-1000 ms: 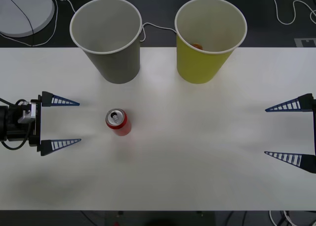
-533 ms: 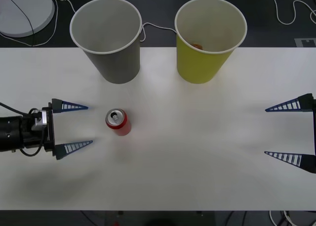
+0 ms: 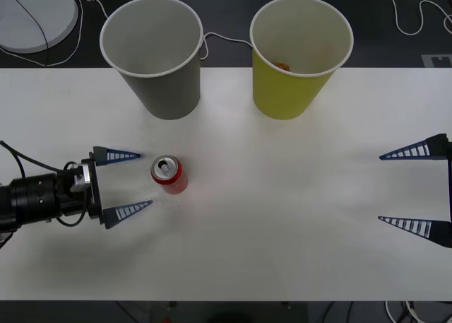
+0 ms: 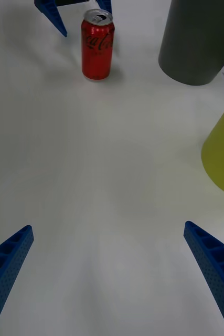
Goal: Put the can into the green bin and the plastic bottle into the gray bin
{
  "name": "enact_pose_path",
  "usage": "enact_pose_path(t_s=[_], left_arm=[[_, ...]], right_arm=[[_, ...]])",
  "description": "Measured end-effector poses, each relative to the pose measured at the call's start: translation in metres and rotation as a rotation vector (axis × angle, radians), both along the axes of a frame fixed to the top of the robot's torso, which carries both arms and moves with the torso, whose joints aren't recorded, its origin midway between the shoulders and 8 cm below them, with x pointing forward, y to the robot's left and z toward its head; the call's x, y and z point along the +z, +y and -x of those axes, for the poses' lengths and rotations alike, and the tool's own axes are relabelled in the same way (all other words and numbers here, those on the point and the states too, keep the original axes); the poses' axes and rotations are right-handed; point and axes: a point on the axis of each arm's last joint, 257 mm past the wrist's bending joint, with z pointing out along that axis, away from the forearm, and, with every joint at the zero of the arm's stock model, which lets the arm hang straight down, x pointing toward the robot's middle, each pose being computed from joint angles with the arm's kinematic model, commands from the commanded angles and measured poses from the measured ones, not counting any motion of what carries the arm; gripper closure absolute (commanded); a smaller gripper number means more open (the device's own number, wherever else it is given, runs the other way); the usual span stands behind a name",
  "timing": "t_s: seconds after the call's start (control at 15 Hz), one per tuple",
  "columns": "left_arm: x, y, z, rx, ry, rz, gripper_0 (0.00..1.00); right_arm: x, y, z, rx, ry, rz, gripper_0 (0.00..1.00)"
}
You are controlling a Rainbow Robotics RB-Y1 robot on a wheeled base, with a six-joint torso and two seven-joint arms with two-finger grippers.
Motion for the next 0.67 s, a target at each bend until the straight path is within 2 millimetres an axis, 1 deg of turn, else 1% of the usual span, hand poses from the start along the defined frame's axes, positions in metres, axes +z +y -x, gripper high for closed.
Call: enact_pose_path(t_s=[0.67], left_arm=[[-0.004, -0.051, -0.016, 0.010, -0.007, 0.049, 0.00]], right_arm=[[0.000, 0.000, 0.000, 0.000, 0.000, 0.000, 0.00]])
